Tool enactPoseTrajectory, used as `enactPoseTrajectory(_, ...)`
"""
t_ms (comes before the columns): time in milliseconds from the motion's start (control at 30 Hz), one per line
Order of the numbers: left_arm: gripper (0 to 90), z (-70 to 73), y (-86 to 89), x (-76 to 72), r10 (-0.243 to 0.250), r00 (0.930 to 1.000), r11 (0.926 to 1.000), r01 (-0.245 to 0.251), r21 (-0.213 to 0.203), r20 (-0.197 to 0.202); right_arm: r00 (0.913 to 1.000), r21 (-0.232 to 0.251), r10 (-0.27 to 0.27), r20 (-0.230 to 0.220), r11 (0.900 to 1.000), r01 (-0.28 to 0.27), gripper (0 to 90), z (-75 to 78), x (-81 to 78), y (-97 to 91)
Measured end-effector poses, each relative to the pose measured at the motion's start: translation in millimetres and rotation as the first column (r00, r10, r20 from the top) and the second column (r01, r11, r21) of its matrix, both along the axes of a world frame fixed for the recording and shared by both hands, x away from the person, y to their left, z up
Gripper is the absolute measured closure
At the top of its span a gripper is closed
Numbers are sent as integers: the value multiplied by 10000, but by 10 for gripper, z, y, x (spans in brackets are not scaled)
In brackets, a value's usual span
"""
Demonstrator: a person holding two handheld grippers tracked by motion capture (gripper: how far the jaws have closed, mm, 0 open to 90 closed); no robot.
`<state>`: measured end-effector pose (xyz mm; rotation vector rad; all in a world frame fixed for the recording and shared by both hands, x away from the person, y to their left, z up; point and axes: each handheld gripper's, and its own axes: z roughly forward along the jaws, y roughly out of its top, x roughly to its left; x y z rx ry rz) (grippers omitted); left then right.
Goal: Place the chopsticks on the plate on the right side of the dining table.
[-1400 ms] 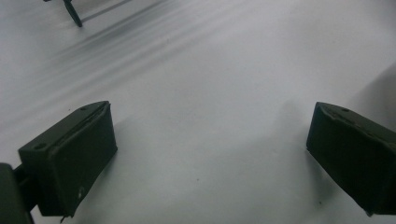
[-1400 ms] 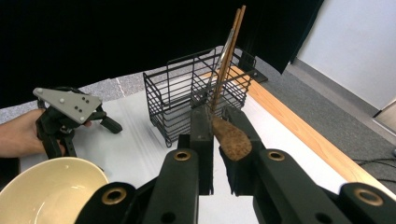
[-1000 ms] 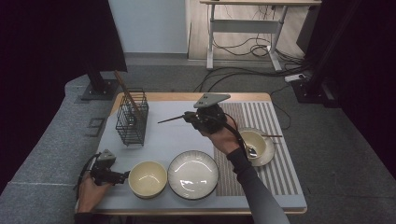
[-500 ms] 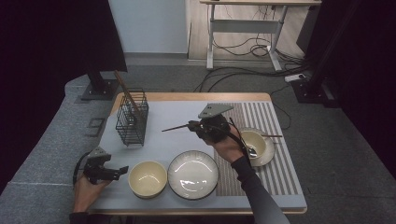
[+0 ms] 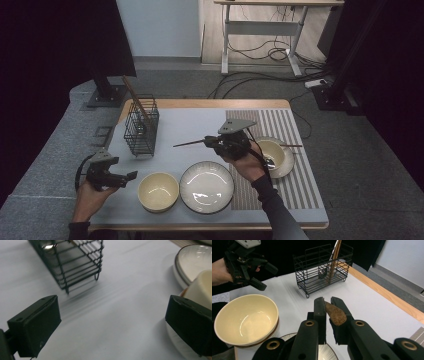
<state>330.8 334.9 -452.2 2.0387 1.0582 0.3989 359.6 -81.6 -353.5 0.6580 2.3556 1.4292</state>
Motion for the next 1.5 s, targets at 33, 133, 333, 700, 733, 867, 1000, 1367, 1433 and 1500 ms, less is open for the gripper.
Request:
enactPoseTrajectory(33, 17, 35, -26, 1, -76, 9999, 10000, 76, 13, 86, 10000, 7, 9, -10, 10000, -9, 824, -4, -8, -2)
enactPoseTrajectory(133, 45, 134, -115, 12, -348, 9992, 9994, 348, 18, 215, 10000, 110, 56, -23, 9999, -56, 824, -4, -27, -15)
enactPoseTrajectory(333, 141, 308, -327, 37, -868, 9943, 9962, 869, 7, 622, 9998, 236, 211, -8, 9995, -210, 824, 18, -79, -18)
enactPoseTrajectory(700, 204, 361, -714, 153, -1705, 9833, 9854, 1704, 75, 637, 9986, 307, 532, 78, 9981, -534, 824, 91, -164, 41)
enactPoseTrajectory(733, 220, 361, -714, 153, -1705, 9833, 9854, 1704, 75, 637, 9986, 307, 532, 78, 9981, -534, 824, 91, -164, 41)
enactPoseTrajectory(867, 266, 316, -799, 182, -1829, 9810, 9831, 1825, 125, 653, 9971, 351, 752, 59, 9965, -754, 824, 115, -205, 92)
enactPoseTrajectory(1000, 285, 288, -840, 200, -1872, 9802, 9821, 1854, 328, 652, 9962, 344, 871, 60, 9956, -872, 824, 120, -220, 126)
enactPoseTrajectory(1367, 436, 276, -936, 213, -2174, 9720, 9755, 2132, 544, 892, 9908, 221, 1356, -12, 9905, -1356, 824, 112, -267, 302)
enactPoseTrajectory(1433, 458, 279, -949, 209, -2277, 9696, 9728, 2224, 650, 899, 9900, 172, 1408, 5, 9899, -1408, 824, 113, -274, 337)
enactPoseTrajectory(1500, 489, 278, -961, 204, -2348, 9676, 9707, 2283, 751, 930, 9887, 185, 1498, -7, 9886, -1497, 824, 113, -276, 365)
